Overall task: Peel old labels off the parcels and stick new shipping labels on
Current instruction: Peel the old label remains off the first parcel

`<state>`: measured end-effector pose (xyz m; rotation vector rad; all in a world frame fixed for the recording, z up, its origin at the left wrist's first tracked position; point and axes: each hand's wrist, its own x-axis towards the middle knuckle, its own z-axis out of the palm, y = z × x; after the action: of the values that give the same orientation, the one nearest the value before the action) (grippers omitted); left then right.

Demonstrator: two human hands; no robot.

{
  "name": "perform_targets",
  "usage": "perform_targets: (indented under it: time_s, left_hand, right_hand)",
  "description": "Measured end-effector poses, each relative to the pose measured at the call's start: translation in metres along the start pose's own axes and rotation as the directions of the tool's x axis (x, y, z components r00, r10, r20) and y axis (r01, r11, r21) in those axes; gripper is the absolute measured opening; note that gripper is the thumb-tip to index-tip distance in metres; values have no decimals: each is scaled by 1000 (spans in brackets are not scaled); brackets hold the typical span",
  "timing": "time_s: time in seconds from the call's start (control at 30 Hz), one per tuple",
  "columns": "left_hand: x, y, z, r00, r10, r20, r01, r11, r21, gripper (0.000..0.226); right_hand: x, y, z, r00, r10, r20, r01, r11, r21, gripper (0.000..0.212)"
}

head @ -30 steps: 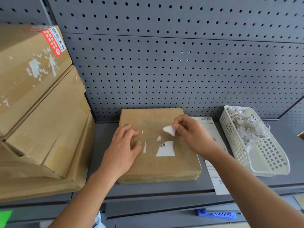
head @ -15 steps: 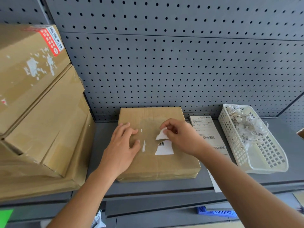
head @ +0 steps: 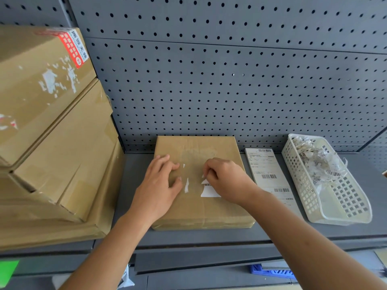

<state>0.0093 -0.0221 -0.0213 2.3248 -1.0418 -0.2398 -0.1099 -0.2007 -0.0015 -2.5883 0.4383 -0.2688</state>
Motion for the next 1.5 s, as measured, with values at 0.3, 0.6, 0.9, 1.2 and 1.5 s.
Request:
perform_targets:
  time_s: [0.3,0.6,0.9,1.2,1.5]
  left_hand:
    - [0,-1,1,1000,2,-4,-3,1000,-13,39]
    - [0,-1,0,1000,-6,-2,6,1000,-14,38]
    - [0,0,0,1000,-5,-3,5,1000,-12,38]
    - [0,0,0,1000,-6,-7,6,1000,-24,38]
    - [1,-1,1,1000,-6,-2,6,1000,-17,38]
  right_hand:
    - [-3,5,4,996,-42,-76,44,999,28,21]
    - [-3,6,7,995,-45,-91,48,998,31,21]
    - [-2,5,5,995,-49,-84,51,999,20,22]
    - [3,6,0,995,-39,-87,41,999,20,22]
    - [0,10,1,996,-34,-83,39,997,67,23]
